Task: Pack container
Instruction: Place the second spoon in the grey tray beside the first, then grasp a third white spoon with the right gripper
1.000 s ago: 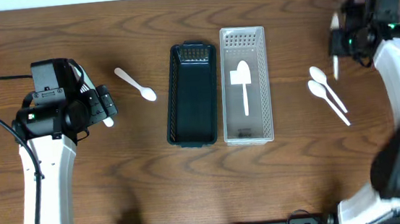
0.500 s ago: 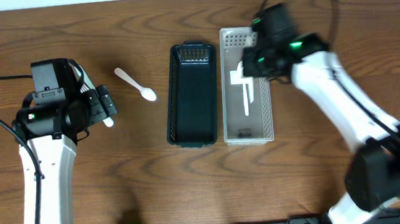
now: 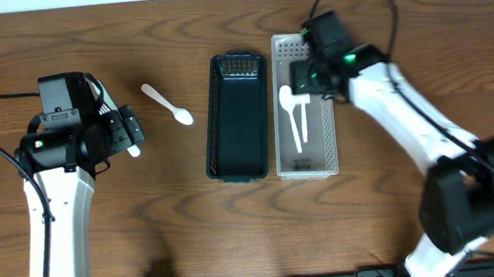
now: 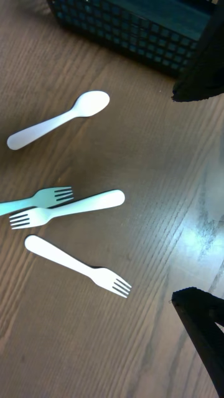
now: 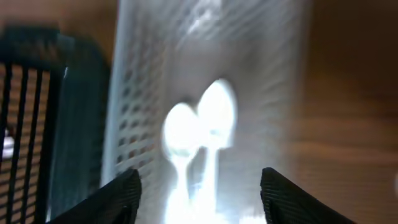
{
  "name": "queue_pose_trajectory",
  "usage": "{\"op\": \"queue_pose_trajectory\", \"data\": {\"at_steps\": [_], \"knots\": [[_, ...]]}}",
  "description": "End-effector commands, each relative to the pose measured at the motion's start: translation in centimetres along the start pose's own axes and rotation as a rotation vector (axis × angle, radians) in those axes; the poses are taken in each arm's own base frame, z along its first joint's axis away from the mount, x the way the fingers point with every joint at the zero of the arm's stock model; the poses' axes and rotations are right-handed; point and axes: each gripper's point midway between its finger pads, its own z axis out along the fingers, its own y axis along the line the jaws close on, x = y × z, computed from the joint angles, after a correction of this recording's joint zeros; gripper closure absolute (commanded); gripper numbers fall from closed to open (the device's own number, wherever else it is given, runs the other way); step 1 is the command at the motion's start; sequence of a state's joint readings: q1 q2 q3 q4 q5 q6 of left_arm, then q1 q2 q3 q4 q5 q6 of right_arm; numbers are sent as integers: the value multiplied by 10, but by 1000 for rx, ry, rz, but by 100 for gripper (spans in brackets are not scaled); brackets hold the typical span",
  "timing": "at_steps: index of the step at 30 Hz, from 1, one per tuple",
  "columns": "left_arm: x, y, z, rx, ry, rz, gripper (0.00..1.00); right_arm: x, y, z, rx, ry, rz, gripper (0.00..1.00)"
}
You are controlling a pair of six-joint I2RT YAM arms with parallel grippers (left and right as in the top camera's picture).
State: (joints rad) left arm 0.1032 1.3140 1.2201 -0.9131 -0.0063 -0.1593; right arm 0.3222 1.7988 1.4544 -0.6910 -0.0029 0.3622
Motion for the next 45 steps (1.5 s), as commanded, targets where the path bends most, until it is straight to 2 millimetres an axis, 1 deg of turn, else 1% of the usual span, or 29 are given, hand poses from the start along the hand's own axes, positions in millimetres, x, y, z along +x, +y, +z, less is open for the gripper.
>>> {"op": "queue_pose_trajectory", "data": {"at_steps": [1,3,4,5,8,10,13,16,19,21,25,27,32,35,38,40,45], "knots": [[-4,2,-1,-6,-6,4,2,-40,-65,-50,190,-151,-82,30],[-3,2,-1,-6,-6,4,2,-44,-102,-57,296,-138,-139,32],[-3,2,-1,-6,-6,4,2,-41,-118,-58,326,-110,-184,32],[-3,2,-1,-6,-6,4,2,-37,-131,-56,342,-74,-223,33],[-3,2,-1,-6,-6,4,2,-13,-167,-46,361,80,-345,42],[-4,2,-1,-6,-6,4,2,2,-187,-35,350,159,-342,42],[-4,2,-1,-6,-6,4,2,21,-200,-16,281,244,-330,43],[-4,2,-1,-6,-6,4,2,43,-211,2,227,337,-324,48],[-3,2,-1,-6,-6,4,2,54,-216,16,217,384,-311,46],[-4,2,-1,-6,-6,4,2,61,-214,24,191,409,-305,46],[-4,2,-1,-6,-6,4,2,83,-207,33,122,488,-284,48],[-4,2,-1,-6,-6,4,2,90,-204,36,101,517,-276,53],[-4,2,-1,-6,-6,4,2,99,-206,38,101,553,-259,55],[-4,2,-1,-6,-6,4,2,103,-213,38,144,569,-247,55],[-4,2,-1,-6,-6,4,2,110,-220,38,181,590,-240,61],[-4,2,-1,-6,-6,4,2,114,-221,40,185,591,-227,62],[-3,2,-1,-6,-6,4,2,130,-229,45,203,612,-215,65]]}}
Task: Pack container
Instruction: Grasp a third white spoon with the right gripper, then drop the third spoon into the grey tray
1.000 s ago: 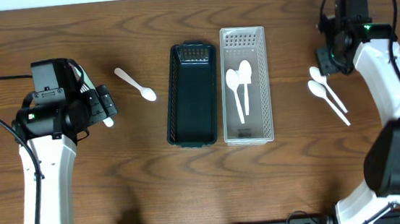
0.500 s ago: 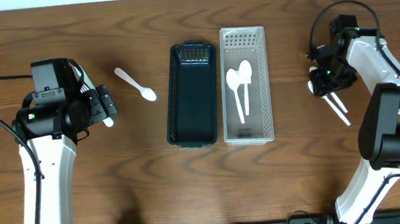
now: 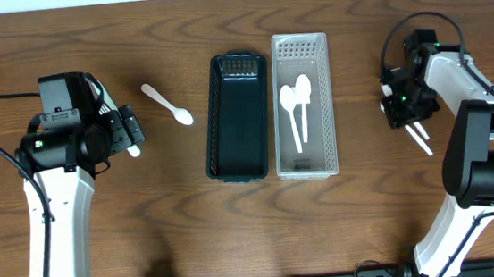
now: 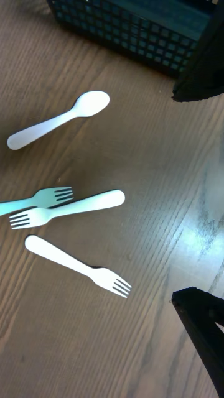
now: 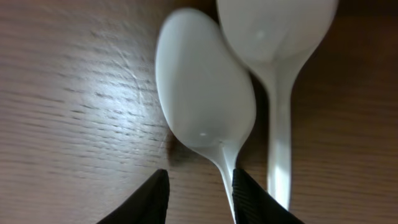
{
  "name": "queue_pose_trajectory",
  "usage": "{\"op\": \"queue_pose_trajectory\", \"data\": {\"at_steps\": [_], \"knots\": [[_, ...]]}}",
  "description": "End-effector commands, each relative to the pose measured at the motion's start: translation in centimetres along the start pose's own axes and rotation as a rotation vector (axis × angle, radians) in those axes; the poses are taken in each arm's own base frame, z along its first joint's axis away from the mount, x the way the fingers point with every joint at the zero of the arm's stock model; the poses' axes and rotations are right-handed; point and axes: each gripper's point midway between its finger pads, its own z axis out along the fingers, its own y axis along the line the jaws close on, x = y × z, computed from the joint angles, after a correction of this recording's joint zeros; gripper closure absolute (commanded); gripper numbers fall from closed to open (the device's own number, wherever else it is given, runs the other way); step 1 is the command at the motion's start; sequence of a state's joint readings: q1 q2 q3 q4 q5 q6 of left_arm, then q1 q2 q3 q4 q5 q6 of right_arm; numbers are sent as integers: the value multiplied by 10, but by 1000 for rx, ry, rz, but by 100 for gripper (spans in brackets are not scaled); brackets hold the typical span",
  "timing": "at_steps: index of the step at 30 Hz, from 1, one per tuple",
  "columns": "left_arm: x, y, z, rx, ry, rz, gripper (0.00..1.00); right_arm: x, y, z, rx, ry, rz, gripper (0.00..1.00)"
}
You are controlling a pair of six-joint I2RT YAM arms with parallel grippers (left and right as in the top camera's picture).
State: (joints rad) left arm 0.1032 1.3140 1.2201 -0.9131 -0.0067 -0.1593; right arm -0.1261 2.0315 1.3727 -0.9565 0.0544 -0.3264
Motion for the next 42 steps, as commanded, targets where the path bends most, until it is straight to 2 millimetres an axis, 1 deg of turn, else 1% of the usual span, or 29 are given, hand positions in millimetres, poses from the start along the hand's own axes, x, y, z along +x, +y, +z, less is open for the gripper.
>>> {"op": "queue_pose_trajectory", "data": {"at_steps": [1,3,7,9,10,12,13,18,21,23,25,27,28,31,32,34,36,37,38,41,42], "knots": [[-3,2,-1,-6,-6,4,2,12,-7,14,15,40,35,65],[-4,2,-1,-6,-6,4,2,15,-8,16,14,42,43,66],[-4,2,-1,-6,-6,4,2,18,-17,17,12,40,99,72],[-4,2,-1,-5,-6,4,2,19,-19,17,8,40,125,80],[-3,2,-1,-6,-6,4,2,19,-18,17,1,40,134,85],[-3,2,-1,-6,-6,4,2,20,-17,17,-1,43,153,92],[-4,2,-1,-6,-6,4,2,21,-16,17,-1,47,161,98],[-3,2,-1,-6,-6,4,2,21,-8,13,-1,61,206,99],[-4,2,-1,-6,-6,4,2,18,2,3,2,46,220,99],[-3,2,-1,-6,-6,4,2,14,13,-12,-18,16,221,99],[-4,2,-1,-6,-6,4,2,5,31,-33,-61,-40,194,99],[-3,2,-1,-6,-6,4,2,-7,51,-64,-105,-125,178,99],[-4,2,-1,-6,-6,4,2,-14,63,-85,-128,-187,192,99],[-3,2,-1,-6,-6,4,2,-38,97,-138,-189,-382,235,99],[-4,2,-1,-6,-6,4,2,-46,107,-153,-200,-444,252,99],[-3,2,-1,-6,-6,4,2,-58,126,-171,-237,-525,272,99],[-3,2,-1,-6,-6,4,2,-66,144,-175,-262,-551,289,99],[-4,2,-1,-6,-6,4,2,-69,150,-171,-260,-548,305,99],[-4,2,-1,-6,-6,4,2,-71,154,-165,-244,-538,333,99],[-4,2,-1,-6,-6,4,2,-77,160,-135,-184,-485,407,99],[-4,2,-1,-5,-6,4,2,-81,170,-123,-198,-462,392,99]]}}
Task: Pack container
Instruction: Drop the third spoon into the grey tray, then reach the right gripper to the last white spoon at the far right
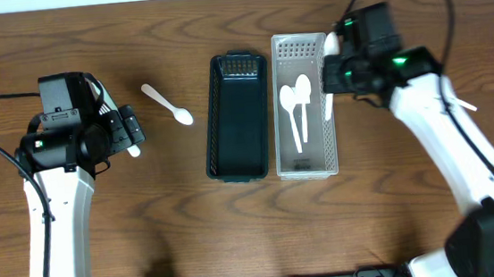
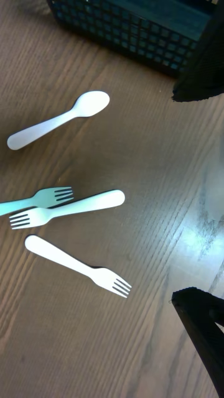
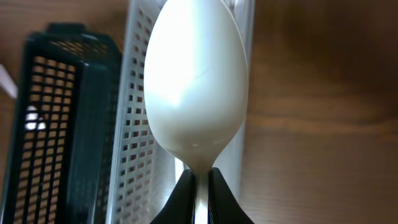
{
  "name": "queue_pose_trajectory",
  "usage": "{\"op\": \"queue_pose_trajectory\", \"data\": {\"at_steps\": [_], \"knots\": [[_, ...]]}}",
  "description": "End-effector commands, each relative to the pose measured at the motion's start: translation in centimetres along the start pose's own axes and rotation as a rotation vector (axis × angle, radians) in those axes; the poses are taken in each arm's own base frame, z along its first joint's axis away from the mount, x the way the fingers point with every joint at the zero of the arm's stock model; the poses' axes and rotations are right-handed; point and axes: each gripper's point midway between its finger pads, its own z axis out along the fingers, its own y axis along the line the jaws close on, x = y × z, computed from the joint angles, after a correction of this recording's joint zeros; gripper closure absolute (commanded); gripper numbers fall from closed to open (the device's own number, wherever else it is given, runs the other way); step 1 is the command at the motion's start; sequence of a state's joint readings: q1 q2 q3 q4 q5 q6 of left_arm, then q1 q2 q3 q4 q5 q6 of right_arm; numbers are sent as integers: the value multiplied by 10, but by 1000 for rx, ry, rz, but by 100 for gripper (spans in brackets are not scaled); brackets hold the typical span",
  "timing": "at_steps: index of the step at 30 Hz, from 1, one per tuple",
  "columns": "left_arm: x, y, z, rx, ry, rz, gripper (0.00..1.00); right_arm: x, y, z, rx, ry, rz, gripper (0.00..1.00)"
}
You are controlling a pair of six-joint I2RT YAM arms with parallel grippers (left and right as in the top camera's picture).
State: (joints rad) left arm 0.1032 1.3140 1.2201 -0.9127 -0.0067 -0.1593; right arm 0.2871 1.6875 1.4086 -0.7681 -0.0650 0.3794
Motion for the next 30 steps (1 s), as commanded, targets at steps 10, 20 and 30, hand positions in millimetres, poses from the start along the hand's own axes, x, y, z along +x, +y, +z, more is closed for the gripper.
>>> {"op": "queue_pose_trajectory", "data": {"at_steps": [10,20,30], "knots": [[-3,2,-1,-6,-5,5,2,38,46,63,-165,183,-139,54],[-3,2,-1,-6,-6,4,2,-90,-72,-76,312,-273,-343,49],[-3,2,-1,-5,-5,5,2,-76,-213,-32,275,-72,-489,50]]}}
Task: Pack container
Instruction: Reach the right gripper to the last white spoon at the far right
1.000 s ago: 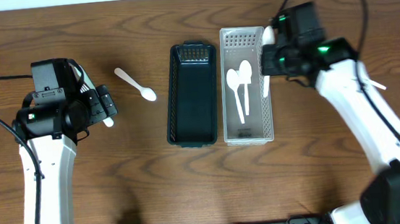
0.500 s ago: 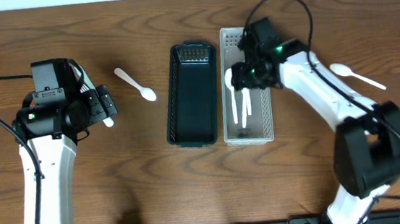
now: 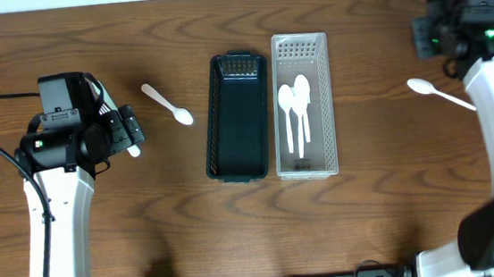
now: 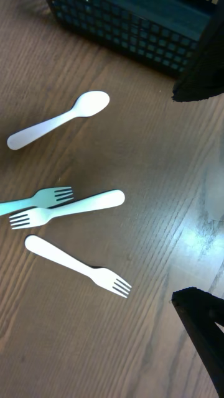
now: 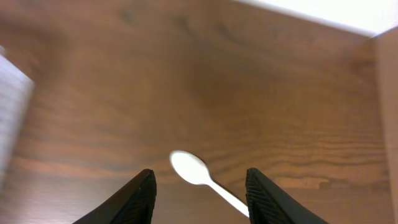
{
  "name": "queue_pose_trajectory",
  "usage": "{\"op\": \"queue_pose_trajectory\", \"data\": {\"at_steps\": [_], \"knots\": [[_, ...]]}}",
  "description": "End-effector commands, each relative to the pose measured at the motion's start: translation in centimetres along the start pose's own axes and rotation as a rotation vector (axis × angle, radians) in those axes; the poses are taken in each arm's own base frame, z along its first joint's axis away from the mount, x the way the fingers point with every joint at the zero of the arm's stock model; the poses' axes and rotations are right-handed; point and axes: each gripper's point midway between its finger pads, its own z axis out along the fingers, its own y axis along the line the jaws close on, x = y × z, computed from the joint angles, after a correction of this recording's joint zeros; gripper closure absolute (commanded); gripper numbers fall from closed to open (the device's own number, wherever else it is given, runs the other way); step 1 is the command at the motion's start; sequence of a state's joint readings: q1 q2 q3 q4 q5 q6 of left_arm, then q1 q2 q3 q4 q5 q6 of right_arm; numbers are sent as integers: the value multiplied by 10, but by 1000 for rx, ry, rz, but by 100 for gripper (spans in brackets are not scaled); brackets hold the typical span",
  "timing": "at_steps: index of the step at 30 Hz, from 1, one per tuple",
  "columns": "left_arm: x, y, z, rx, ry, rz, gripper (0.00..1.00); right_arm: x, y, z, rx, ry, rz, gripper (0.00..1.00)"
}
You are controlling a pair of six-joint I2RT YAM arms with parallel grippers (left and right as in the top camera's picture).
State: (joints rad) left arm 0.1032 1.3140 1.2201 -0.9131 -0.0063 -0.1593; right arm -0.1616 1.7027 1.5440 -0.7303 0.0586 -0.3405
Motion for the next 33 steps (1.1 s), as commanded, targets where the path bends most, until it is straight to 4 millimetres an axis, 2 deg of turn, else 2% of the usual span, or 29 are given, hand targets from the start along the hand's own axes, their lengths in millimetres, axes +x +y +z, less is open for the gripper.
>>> {"op": "queue_pose_trajectory", "data": {"at_steps": [1,5,8,17,23,26,29,33], "knots": [[-3,2,-1,-6,-6,4,2,32,-1,44,-143,57,-173,49],[-4,2,-1,-6,-6,4,2,66,-16,84,-177,130,-242,49],[-3,2,-1,-6,-6,4,2,80,-24,107,-182,155,-254,50],[-3,2,-1,-6,-6,4,2,124,-26,149,-227,246,-298,45],[-3,2,-1,-6,-6,4,2,151,-25,167,-259,304,-270,48],[-4,2,-1,-6,-6,4,2,159,-22,171,-274,327,-256,54],[-4,2,-1,-6,-6,4,2,168,-17,171,-298,358,-242,55],[-3,2,-1,-6,-6,4,2,170,-14,171,-304,368,-213,55]]}}
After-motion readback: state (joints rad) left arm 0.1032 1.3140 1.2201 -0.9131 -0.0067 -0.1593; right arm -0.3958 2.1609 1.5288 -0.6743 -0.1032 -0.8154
